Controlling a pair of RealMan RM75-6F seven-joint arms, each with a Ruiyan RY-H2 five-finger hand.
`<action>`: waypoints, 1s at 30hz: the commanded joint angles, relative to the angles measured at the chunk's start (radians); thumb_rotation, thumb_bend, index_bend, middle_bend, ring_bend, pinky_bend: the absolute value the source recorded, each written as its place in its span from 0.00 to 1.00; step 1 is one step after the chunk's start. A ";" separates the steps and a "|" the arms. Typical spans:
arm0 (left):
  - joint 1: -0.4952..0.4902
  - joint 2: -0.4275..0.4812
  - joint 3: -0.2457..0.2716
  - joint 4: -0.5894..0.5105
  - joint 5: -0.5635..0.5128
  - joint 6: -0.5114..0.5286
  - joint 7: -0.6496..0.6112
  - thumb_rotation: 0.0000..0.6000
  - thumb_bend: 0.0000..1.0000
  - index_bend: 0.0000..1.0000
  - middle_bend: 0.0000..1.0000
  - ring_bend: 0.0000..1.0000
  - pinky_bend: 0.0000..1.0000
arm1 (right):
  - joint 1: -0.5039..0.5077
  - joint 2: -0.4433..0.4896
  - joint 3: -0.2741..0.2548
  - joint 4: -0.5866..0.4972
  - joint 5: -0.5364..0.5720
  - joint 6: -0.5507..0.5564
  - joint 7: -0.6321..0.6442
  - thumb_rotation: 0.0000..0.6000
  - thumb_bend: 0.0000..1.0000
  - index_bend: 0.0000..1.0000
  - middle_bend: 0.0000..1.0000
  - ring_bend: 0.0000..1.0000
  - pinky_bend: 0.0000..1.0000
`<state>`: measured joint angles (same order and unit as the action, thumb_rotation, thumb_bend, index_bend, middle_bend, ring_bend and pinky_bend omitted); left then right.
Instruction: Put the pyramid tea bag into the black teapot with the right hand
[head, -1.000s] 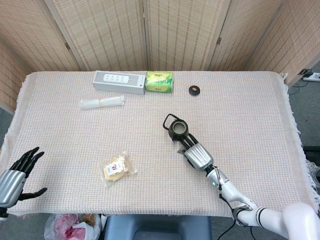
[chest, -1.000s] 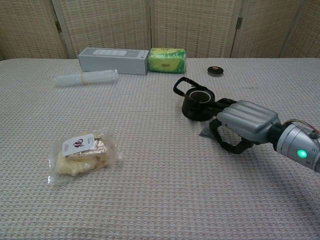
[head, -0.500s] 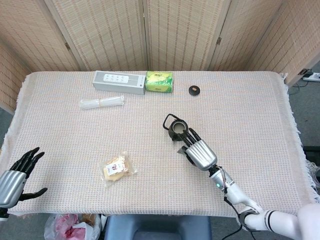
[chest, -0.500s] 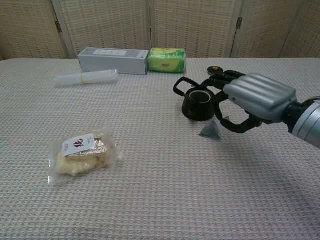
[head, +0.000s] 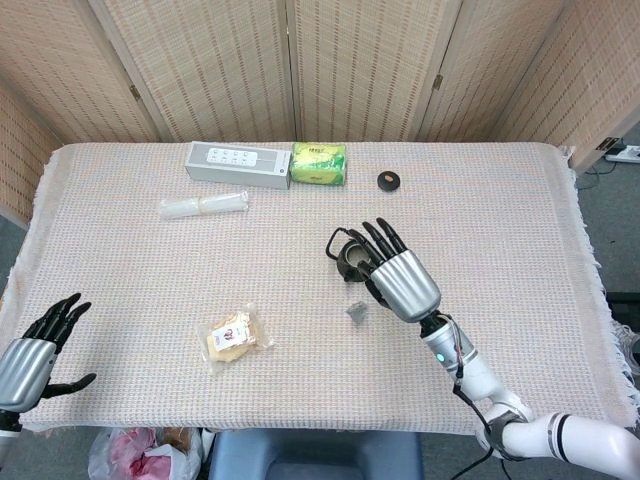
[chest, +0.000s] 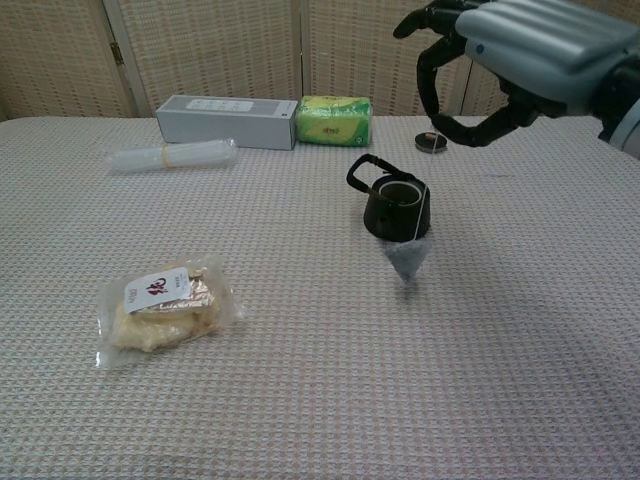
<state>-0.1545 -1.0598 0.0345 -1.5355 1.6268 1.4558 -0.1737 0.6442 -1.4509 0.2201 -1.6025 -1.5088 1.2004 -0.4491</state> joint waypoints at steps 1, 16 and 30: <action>-0.001 0.002 -0.003 0.000 -0.007 -0.005 -0.004 1.00 0.14 0.00 0.00 0.00 0.22 | 0.017 0.007 0.031 -0.013 0.021 -0.001 0.006 1.00 0.38 0.60 0.12 0.00 0.00; -0.016 0.011 -0.019 0.011 -0.042 -0.039 -0.044 1.00 0.14 0.00 0.00 0.00 0.22 | 0.092 0.015 0.124 -0.040 0.126 -0.035 -0.014 1.00 0.38 0.60 0.12 0.00 0.00; -0.019 0.016 -0.029 0.019 -0.072 -0.055 -0.065 1.00 0.14 0.00 0.00 0.00 0.22 | 0.134 0.007 0.144 0.032 0.182 -0.047 0.022 1.00 0.39 0.60 0.12 0.00 0.00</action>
<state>-0.1730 -1.0436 0.0054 -1.5168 1.5552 1.4006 -0.2393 0.7758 -1.4446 0.3629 -1.5747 -1.3287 1.1530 -0.4306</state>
